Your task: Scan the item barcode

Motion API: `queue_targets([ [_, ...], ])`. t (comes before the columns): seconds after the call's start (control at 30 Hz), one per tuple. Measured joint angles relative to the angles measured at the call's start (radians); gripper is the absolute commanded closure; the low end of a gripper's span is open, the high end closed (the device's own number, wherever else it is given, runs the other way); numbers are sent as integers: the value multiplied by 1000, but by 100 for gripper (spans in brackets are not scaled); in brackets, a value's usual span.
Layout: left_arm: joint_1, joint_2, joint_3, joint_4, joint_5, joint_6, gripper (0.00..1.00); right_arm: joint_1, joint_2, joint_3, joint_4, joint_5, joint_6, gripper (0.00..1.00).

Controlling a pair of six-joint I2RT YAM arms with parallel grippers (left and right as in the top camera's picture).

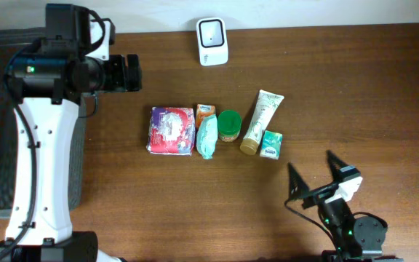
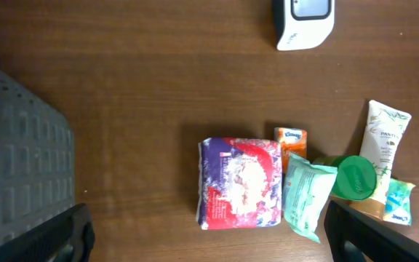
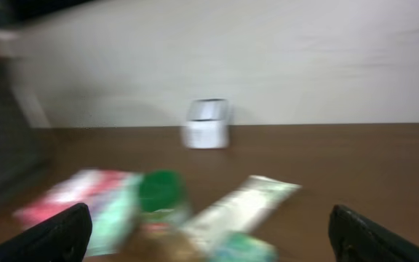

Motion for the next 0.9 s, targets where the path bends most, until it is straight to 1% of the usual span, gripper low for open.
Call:
queue_targets([
  [0.03,2,0,0,0,0,0,1,0,0,-2,60,-80,61,1],
  [0.07,1,0,0,0,1,0,1,0,8,-3,156,-111,98,1],
  [0.1,0,0,0,2,2,0,1,0,7,-4,285,-134,135,1],
  [0.13,-1,0,0,-1,3,0,1,0,5,2,473,-141,166,1],
  [0.17,-1,0,0,0,4,0,1,0,0,14,579,-127,187,1],
  [0.2,-1,0,0,0,4,0,1,0,-1,33,603,-94,203,1],
  [0.27,-1,0,0,1,4,0,1,0,13,126,529,-13,195,1],
  [0.3,-1,0,0,0,4,0,1,0,35,201,454,9,167,1],
  [0.37,-1,1,0,2,4,0,1,0,123,414,245,37,78,2],
  [0.4,-1,1,-1,2,4,0,1,0,193,543,83,46,16,1],
  [0.43,-1,1,-1,0,5,0,1,0,250,630,-16,49,-21,1],
  [0.47,-1,1,-1,0,5,0,1,0,328,737,-146,55,-66,1],
  [0.53,-1,1,-1,-1,5,0,1,0,553,975,-415,65,-136,1],
  [0.57,-1,1,-1,1,5,0,1,0,659,1067,-547,70,-156,1],
  [0.6,-1,1,-1,0,4,0,1,0,719,1123,-642,72,-163,1],
  [0.63,-1,1,-1,0,4,0,1,0,841,1204,-730,63,-170,1],
  [0.67,-1,1,-1,0,5,0,1,0,958,1255,-771,30,-177,1],
  [0.77,-1,1,-1,0,4,0,1,0,1167,1271,-806,-201,-185,1],
  [0.8,-1,1,-1,0,4,0,1,0,1248,1271,-787,-273,-185,7],
  [0.83,-1,1,-1,1,4,0,1,0,1330,1271,-764,-316,-166,17],
  [0.87,-1,1,-1,0,4,0,1,0,1438,1273,-765,-327,-98,22],
  [0.9,-1,1,-1,-1,5,0,1,1,1503,1274,-781,-320,-50,22],
])
